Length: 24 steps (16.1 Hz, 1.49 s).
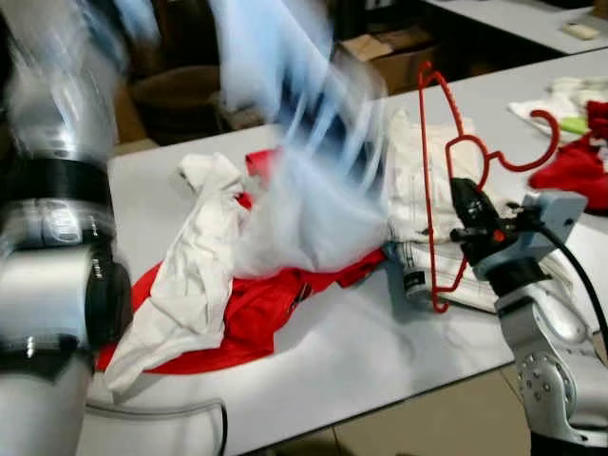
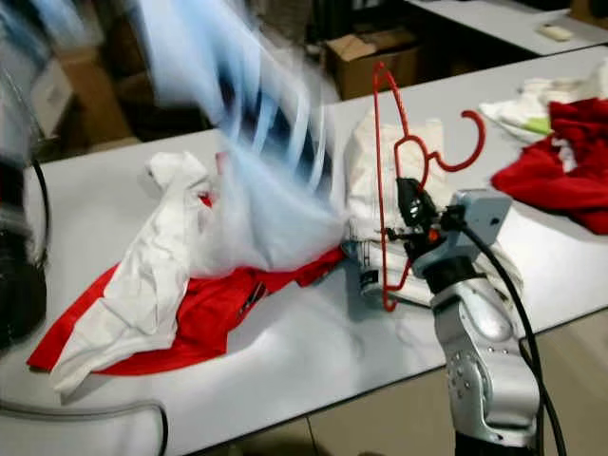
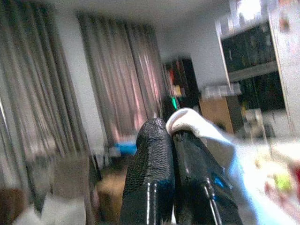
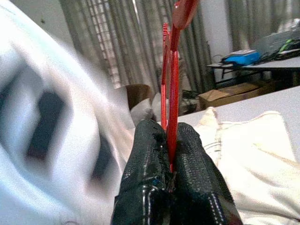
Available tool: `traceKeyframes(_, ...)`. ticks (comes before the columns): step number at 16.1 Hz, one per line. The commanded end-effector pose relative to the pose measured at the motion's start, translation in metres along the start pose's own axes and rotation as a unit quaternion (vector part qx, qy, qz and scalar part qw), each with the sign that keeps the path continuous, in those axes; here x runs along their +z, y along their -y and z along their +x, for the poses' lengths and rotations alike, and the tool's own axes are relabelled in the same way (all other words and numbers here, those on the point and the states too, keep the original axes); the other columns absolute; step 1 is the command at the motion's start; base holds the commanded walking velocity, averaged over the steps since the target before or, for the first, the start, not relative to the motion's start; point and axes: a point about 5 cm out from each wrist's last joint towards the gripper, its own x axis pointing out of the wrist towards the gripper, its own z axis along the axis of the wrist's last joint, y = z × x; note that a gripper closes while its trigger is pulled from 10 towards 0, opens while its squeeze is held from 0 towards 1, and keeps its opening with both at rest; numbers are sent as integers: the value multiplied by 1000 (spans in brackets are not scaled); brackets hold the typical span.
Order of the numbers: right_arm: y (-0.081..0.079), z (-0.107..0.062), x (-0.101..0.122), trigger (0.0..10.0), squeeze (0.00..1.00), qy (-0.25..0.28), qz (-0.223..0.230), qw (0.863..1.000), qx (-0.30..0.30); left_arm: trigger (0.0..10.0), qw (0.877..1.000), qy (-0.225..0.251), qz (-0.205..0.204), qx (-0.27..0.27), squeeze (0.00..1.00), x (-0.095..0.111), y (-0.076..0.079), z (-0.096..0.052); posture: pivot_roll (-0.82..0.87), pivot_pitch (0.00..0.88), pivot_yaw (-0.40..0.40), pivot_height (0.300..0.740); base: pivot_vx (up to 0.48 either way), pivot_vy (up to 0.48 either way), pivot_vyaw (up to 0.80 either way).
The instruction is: Hang hanger
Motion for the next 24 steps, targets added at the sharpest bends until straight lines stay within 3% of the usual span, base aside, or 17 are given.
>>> traceKeyframes(1, -5, 4, -2, 10000, 0, -2, -1, 1000, 12, 0, 999, 9, 40, -24, 0, 16, 4, 1, -177, 0, 140, 740, 0, 0, 0)
traceKeyframes(5, -7, 7, -5, 10000, 0, -13, -6, 999, 31, 0, 999, -19, 37, -34, 0, -1, 8, -16, -168, 0, 111, 740, 0, 0, 0)
traceKeyframes(7, -2, 5, -5, 10000, 0, -24, -14, 999, 38, 0, 995, -20, 4, -100, 0, -2, 18, -28, -167, 0, 105, 740, 0, 0, 0)
traceKeyframes(8, 5, 4, -4, 10000, 0, -30, -23, 999, 36, 0, 976, -51, -51, -203, 0, -5, 32, -50, -171, 0, 96, 740, 0, 0, 0)
traceKeyframes(9, 13, 3, 0, 10000, 0, -30, -29, 999, 32, 0, 941, -148, -53, -301, 0, -19, 46, -82, -175, 0, 91, 740, 0, 0, 0)
traceKeyframes(10, 14, 3, 1, 10000, 0, -29, -29, 999, 30, 0, 933, -180, -52, -307, 0, -24, 46, -90, -174, 0, 84, 740, 0, 0, 0)
traceKeyframes(11, 17, 3, 2, 10000, 0, -29, -30, 999, 27, 0, 924, -237, -20, -299, 0, -35, 41, -104, -175, 0, 83, 740, 0, 0, 0)
traceKeyframes(12, 21, 1, 2, 10000, 0, -29, -37, 999, 14, 0, 899, -341, 49, -269, 0, -51, 26, -132, -175, 0, 82, 740, 0, 0, 0)
traceKeyframes(14, 28, -1, 0, 10000, 0, -32, -45, 998, -15, 0, 889, -380, 60, -250, 0, -54, 20, -151, -180, 0, 92, 740, 0, 0, 0)
traceKeyframes(16, 47, -12, -2, 10000, 0, -44, -57, 994, -79, 0, 877, -413, 44, -241, 0, -54, 30, -172, -187, 0, 113, 740, 0, 0, 0)
traceKeyframes(17, 52, -16, -2, 10000, 0, -42, -54, 993, -92, 10000, 876, -422, 74, -224, 0, -60, 31, -176, -185, 0, 114, 740, 0, 0, 0)
traceKeyframes(18, 54, -18, -2, 10000, 0, -42, -52, 993, -98, 10000, 873, -429, 87, -216, 1000, -66, 30, -181, -185, 0, 116, 740, 0, 0, 0)
traceKeyframes(19, 57, -21, -4, 10000, 0, -46, -51, 992, -109, 10000, 860, -458, 81, -210, 1000, -79, 31, -200, -182, 0, 114, 740, 0, 0, 0)
traceKeyframes(20, 57, -21, -4, 10000, 0, -46, -51, 991, -111, 10000, 853, -471, 70, -216, 1000, -81, 33, -207, -178, 0, 111, 740, 0, 0, 0)
traceKeyframes(22, 57, -17, -4, 10000, 0, -46, -48, 992, -109, 10000, 828, -515, -4, -223, 1000, -78, 43, -231, -168, 0, 103, 740, 0, 0, 0)
traceKeyframes(23, 56, -16, -4, 10000, 0, -47, -47, 992, -107, 10000, 826, -516, -32, -226, 1000, -77, 46, -235, -163, 0, 100, 740, 0, 0, 0)
traceKeyframes(24, 55, -14, -4, 10000, 0, -47, -46, 993, -102, 10000, 839, -490, -69, -227, 1000, -72, 52, -237, -162, 0, 98, 740, 0, 0, 0)
